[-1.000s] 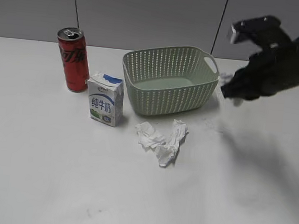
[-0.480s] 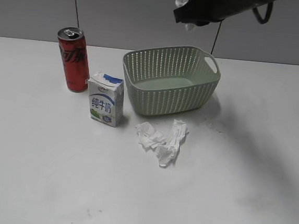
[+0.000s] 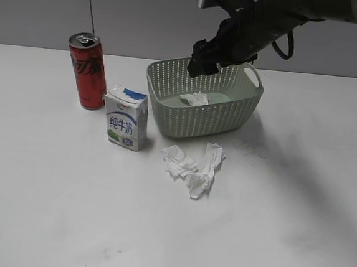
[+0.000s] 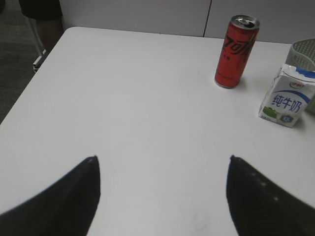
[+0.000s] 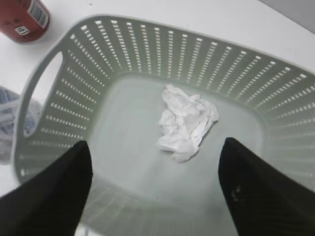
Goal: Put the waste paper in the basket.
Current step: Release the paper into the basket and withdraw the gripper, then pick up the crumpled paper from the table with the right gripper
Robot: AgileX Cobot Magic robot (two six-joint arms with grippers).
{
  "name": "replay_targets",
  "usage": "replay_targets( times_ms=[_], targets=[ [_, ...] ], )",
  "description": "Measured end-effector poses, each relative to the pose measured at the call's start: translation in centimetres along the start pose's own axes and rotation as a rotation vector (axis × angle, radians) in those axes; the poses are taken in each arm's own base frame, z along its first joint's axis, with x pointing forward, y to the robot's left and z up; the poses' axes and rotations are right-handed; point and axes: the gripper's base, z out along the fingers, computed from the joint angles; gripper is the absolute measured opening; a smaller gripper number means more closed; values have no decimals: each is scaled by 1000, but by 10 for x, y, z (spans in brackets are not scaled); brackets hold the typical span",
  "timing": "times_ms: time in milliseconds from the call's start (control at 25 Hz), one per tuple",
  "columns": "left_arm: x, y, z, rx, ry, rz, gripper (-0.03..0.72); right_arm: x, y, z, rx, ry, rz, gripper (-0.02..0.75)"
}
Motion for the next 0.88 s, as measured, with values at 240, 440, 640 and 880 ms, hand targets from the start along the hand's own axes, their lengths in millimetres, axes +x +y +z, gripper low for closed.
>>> replay_targets(
  times_ms=[240,440,640,880],
  targets=[
    [0,0,0,0,0,0,587,-6,12,-50,-54,125,-15,522],
    [0,0,0,0,0,0,587,11,14,-82,-6,364,81,501],
    [0,0,0,0,0,0,587,40,22,-94,11,357,215,498],
    [0,0,0,0,0,0,587,109,34,-66,50,265,392,498]
  ],
)
